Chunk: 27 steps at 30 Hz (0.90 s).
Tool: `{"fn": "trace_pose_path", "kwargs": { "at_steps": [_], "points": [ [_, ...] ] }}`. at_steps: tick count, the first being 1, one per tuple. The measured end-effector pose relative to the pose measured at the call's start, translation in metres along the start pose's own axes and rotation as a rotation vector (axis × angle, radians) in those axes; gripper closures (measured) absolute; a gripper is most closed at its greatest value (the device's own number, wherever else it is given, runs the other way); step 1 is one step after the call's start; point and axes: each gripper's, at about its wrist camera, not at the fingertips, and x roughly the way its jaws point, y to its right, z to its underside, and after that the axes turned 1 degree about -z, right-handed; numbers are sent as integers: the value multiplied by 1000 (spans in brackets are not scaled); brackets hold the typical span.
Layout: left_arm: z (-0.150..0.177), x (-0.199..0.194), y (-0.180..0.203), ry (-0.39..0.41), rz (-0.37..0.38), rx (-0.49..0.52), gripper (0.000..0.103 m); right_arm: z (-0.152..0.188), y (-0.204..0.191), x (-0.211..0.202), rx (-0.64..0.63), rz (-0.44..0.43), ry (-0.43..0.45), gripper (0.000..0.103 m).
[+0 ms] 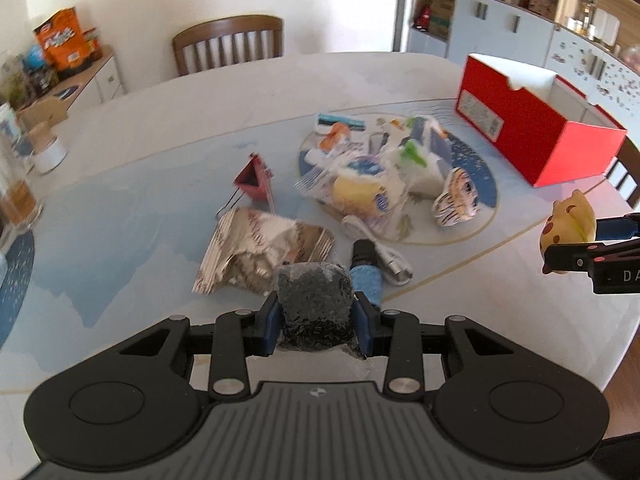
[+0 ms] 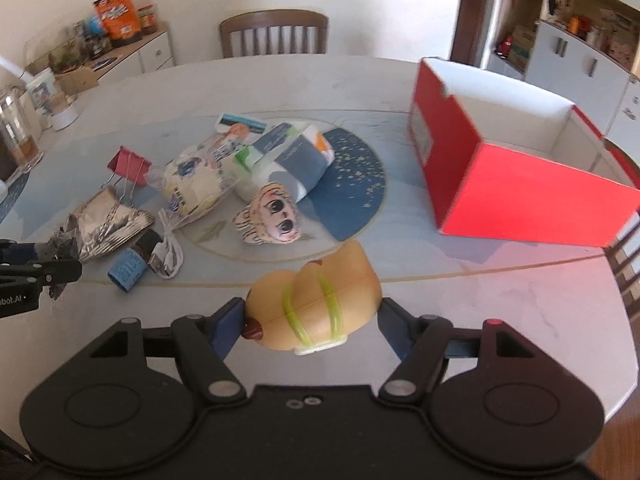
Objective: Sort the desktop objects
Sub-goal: 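Carry the granule bag and yellow toy over the red shoebox with both tools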
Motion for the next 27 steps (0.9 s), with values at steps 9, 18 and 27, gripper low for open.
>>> {"fn": "trace_pose_path", "kwargs": {
  "at_steps": [9,18,27],
  "points": [
    [-23,-10,15,43,58,67,67,-6,11,-36,83,47,61,31],
    [-49,-10,43,53,68,88,67,-21,37,-53,128,53,90,31],
    [-81,3,98,51,35,66,67,-45,95,-57,120,14,115,31]
  ]
}}
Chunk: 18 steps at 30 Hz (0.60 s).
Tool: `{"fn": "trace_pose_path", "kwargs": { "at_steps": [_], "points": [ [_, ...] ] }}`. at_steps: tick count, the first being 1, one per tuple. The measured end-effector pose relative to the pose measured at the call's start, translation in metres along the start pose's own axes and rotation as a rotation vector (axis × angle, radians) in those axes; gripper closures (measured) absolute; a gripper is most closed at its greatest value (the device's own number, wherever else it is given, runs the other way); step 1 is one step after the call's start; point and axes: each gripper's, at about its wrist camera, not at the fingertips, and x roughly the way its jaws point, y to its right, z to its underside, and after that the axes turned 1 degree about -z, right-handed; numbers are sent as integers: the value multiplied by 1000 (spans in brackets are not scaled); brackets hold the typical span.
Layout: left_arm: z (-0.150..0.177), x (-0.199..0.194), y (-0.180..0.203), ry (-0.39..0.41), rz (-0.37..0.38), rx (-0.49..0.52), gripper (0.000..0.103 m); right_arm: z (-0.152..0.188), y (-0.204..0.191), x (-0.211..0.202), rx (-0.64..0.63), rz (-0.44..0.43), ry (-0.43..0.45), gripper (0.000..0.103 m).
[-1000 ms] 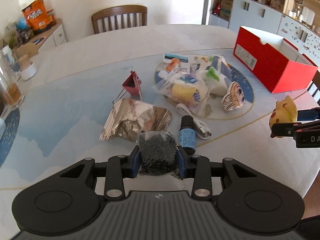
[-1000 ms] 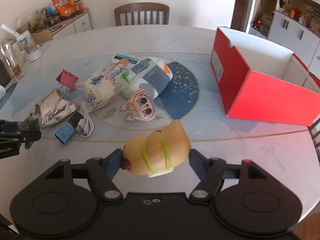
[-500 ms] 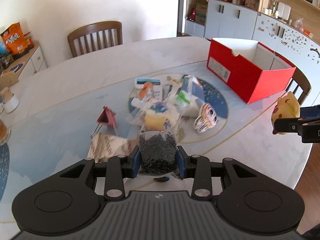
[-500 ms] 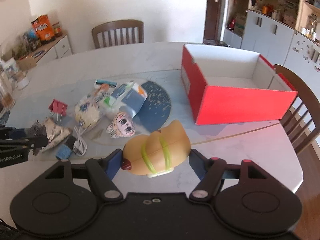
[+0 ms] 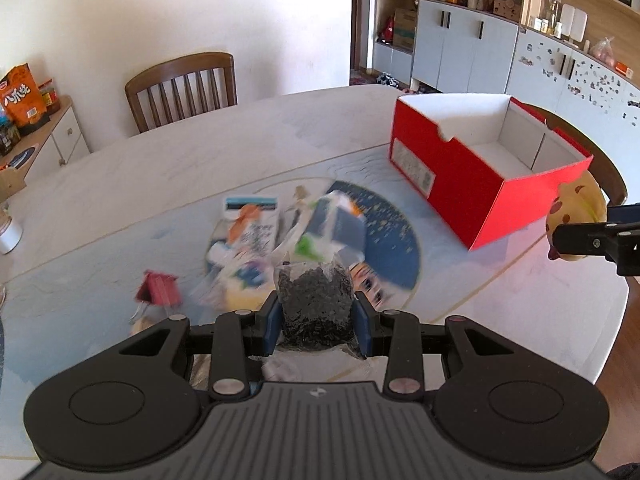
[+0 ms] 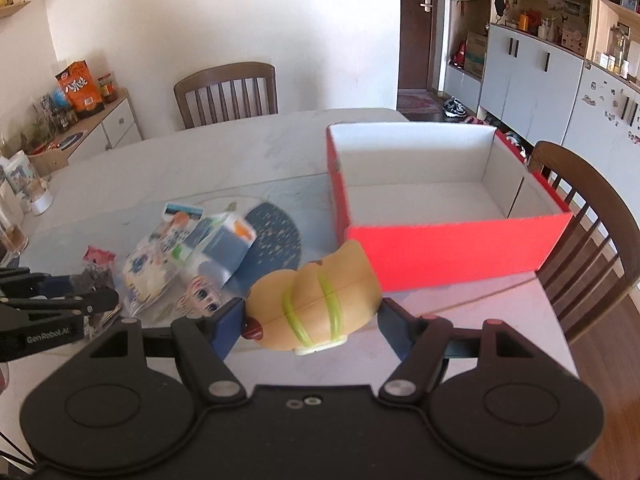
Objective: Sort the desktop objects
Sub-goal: 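Carry the granule bag and yellow toy over the red shoebox with both tools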
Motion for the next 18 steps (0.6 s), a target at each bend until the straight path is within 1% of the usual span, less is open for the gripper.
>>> {"fn": "trace_pose_path", "kwargs": {
  "at_steps": [8,14,18],
  "points": [
    [-32,18,54,1,-21,-45,67,-25,57,12,-2,-43,-2,31],
    [-52,25,89,10,-32,-53,67,-36,88,16,-11,-75,6,31],
    [-63,30,111,14,-33,-37,67,-42,105,17,-16,-93,13,31]
  ]
}}
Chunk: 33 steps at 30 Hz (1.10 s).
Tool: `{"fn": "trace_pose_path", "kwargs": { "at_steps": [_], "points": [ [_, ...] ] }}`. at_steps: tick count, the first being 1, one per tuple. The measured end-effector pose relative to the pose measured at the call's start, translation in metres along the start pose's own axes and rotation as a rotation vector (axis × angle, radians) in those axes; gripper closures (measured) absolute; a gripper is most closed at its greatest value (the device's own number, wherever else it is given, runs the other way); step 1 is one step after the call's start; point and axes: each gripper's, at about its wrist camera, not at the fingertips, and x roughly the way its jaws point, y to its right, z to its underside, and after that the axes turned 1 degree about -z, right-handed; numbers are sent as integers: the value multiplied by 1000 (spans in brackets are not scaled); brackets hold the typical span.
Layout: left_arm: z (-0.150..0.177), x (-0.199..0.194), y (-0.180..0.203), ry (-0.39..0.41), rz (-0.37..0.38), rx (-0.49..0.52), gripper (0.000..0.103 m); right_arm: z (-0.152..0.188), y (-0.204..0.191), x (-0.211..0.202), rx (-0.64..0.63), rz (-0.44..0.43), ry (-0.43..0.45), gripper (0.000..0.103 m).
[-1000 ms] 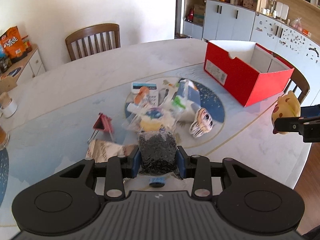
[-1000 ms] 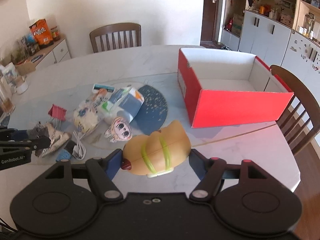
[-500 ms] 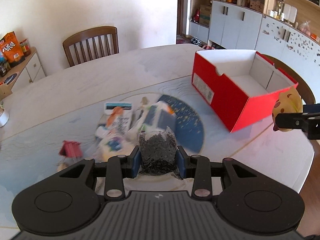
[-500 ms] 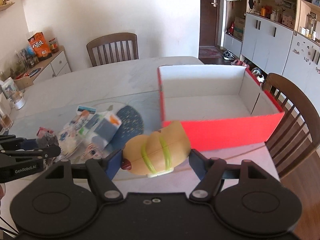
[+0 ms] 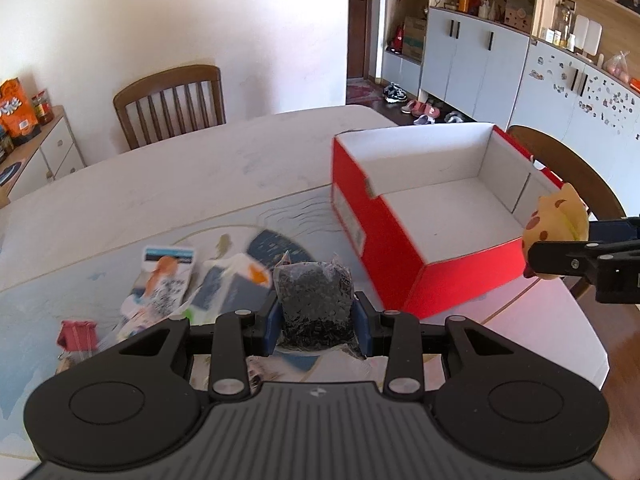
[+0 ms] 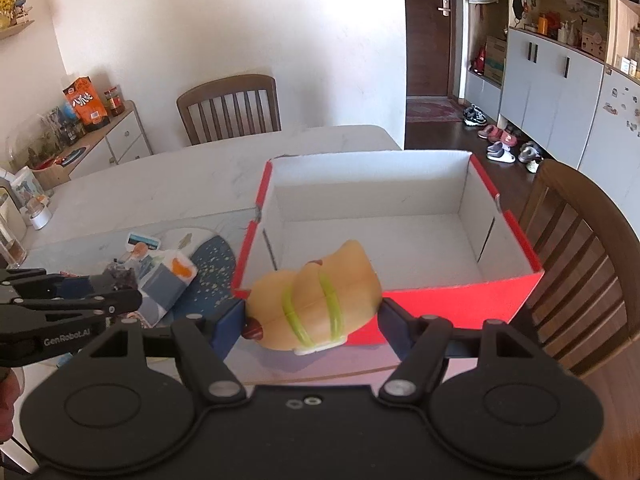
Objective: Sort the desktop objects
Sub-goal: 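Carry the granule bag and yellow toy over the red shoebox with both tools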
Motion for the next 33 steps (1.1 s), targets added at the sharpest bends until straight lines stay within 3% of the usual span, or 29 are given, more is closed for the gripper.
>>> {"fn": "trace_pose_path", "kwargs": {
  "at_steps": [16,33],
  "points": [
    [-51,25,70,22,39,117,67,-27,54,15,14,9,-11,31],
    [-99,104,92,-88,103,203,67,-45,90,72,-34,41,-103,31]
  ]
}}
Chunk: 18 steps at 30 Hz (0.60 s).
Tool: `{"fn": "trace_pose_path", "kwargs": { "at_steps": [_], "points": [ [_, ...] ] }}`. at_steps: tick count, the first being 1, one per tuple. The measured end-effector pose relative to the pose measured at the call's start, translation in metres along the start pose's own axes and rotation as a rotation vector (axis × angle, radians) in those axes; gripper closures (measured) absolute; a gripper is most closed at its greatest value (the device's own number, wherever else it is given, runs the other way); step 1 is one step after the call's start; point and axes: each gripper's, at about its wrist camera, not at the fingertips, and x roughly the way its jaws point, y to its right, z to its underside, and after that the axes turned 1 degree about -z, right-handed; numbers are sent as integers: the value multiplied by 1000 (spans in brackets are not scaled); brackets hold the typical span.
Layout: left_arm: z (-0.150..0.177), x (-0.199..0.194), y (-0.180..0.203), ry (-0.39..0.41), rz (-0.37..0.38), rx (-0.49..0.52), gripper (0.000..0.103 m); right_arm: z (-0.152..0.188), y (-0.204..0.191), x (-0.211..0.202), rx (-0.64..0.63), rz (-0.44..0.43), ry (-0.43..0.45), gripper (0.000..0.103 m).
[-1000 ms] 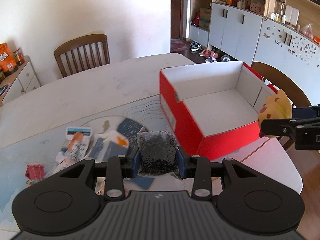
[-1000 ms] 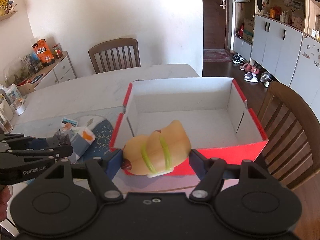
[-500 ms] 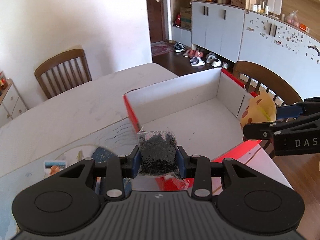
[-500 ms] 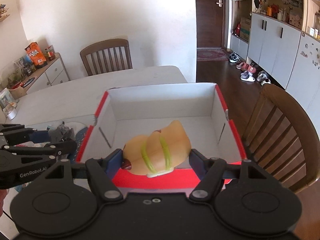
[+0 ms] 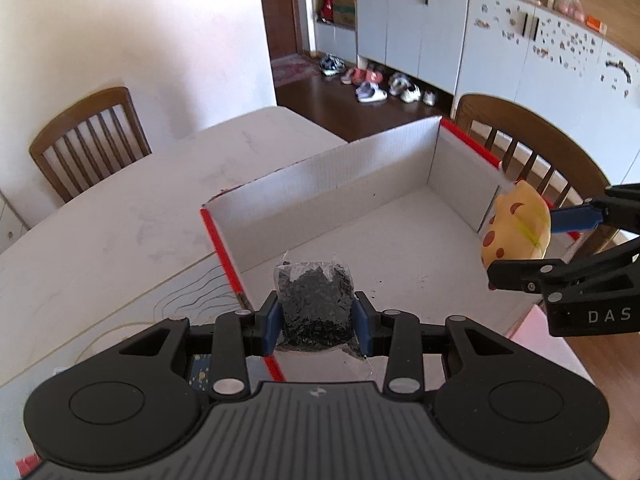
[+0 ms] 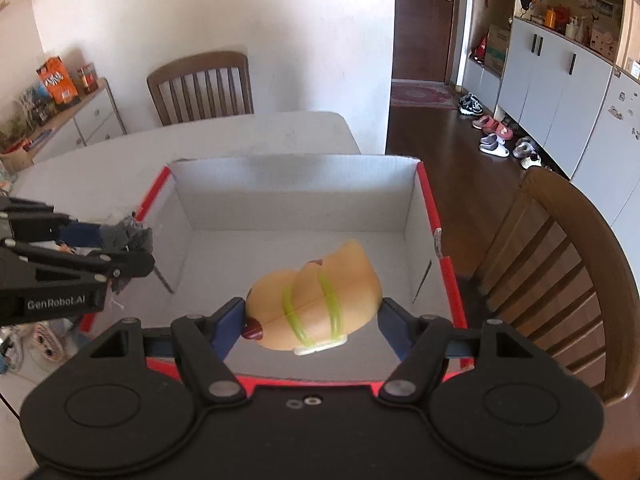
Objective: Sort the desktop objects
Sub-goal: 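Carry the granule bag and yellow toy over the red shoebox with both tools, then lower both tools into the box and open them to release the bag and toy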
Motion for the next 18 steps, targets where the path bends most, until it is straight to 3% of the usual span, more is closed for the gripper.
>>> {"fn": "trace_pose_path", "kwargs": {
  "at_steps": [18],
  "points": [
    [-20,87,13,-168,39,61,67,-12,6,73,-128,17,-156,32]
  ]
}}
